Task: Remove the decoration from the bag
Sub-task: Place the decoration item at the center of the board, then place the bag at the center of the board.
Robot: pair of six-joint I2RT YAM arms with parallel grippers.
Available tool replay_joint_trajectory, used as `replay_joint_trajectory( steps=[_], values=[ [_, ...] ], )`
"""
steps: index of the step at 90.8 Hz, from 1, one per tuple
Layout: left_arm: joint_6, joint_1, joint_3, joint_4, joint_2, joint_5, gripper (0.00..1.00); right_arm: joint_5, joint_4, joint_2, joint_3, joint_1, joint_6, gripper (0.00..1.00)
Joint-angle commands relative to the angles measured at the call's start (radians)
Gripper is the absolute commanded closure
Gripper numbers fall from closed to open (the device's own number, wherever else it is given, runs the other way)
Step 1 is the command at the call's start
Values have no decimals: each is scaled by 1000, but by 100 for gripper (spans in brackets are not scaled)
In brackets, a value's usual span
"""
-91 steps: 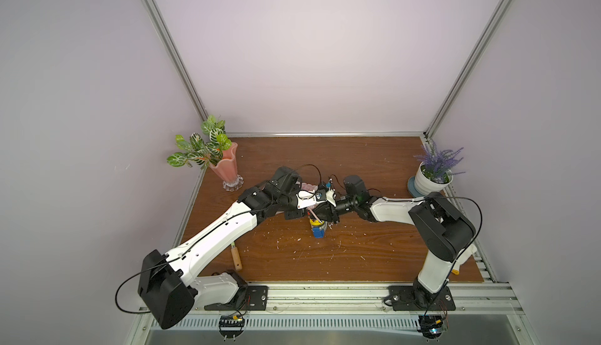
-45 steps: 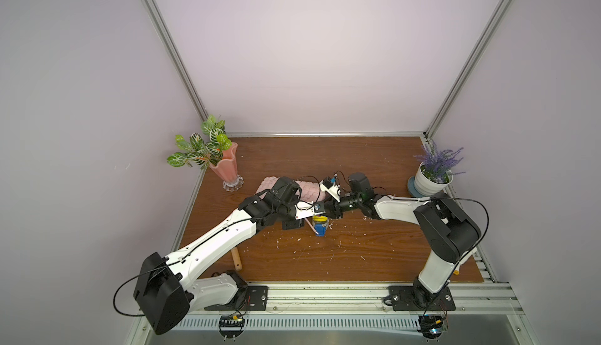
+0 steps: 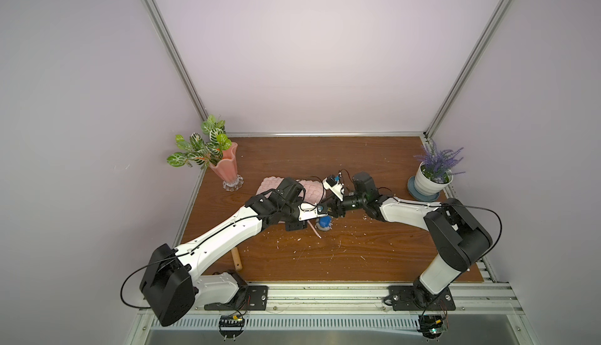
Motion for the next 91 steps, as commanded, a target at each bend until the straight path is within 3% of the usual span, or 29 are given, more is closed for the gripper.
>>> replay_joint_trajectory(
  steps=[1,27,40,52,62,79,91],
  values=[
    [-4,-15,-6,-5,15,41,100,47,118,-57,-20,-11,40,59],
    [-28,-15,21,87,88,-29,100,191,74,-131,-68,-61,19,56],
    [-64,11,11,185,148,-179,100,298,-43,-196,-87,-101,-28,51],
    [-88,55,45,258,199,-188,100,353,-66,-245,-137,-120,-29,47],
    [-108,50,95,232,249,-89,95,404,-66,-273,-162,-146,-20,44],
    [-164,34,85,183,252,-66,75,460,-68,-336,-189,-202,-20,36],
    [-217,34,61,158,192,-26,44,449,-64,-386,-222,-250,-13,31]
  ],
)
